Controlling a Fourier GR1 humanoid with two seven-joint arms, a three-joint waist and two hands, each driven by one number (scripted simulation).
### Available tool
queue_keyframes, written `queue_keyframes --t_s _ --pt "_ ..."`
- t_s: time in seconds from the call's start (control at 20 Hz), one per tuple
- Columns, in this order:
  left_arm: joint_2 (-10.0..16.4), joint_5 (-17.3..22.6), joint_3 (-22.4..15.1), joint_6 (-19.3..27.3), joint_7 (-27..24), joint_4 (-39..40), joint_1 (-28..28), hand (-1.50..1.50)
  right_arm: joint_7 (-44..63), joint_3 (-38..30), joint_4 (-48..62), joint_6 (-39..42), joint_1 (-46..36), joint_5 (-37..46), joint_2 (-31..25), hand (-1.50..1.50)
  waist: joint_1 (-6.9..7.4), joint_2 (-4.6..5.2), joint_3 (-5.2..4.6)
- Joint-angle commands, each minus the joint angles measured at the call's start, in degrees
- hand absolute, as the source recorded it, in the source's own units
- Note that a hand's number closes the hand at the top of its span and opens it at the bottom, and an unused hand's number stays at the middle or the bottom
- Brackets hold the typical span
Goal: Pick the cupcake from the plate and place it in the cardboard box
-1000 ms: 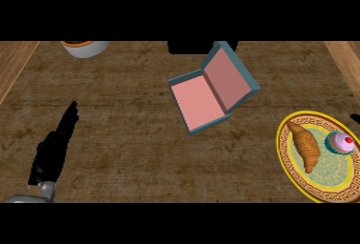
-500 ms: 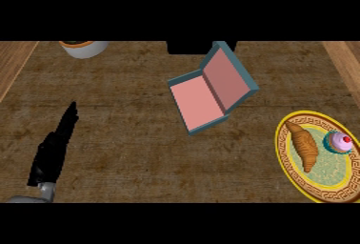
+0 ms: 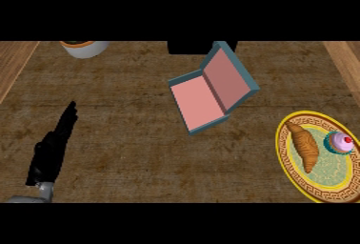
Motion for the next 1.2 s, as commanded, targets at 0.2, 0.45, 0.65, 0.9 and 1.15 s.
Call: queue_keyframes --t_s 0.2,0.45,0.65,0.9,1.15 --pt "-0.76 -1.64 2.34 -1.75 0.68 -4.75 3.8 0.0 10.88 1.3 -5.27 0.26 0.48 6.45 7.08 -1.5 -0.19 -0.07 0.1" --pt "-4.55 -5.67 2.27 -0.76 -1.06 1.42 0.49 0.0 7.21 0.97 4.59 2.21 -3.17 11.3 10.19 -1.5 -0.09 0.09 0.12" --pt "-4.32 -5.23 3.91 -3.41 -0.41 -1.55 2.03 0.0 9.04 0.43 0.49 1.89 0.64 14.23 13.06 -1.5 -0.22 0.0 0.11" --pt "-5.48 -7.22 4.46 -3.92 5.09 -7.95 3.61 0.0 5.52 -2.6 6.82 4.83 -3.96 17.42 13.42 -1.5 0.04 0.01 0.13" --pt "-7.71 -8.3 6.93 -6.06 0.3 -2.3 2.4 0.0 8.19 -3.88 2.93 5.23 -4.09 20.33 17.62 -1.5 -0.17 0.01 0.1"
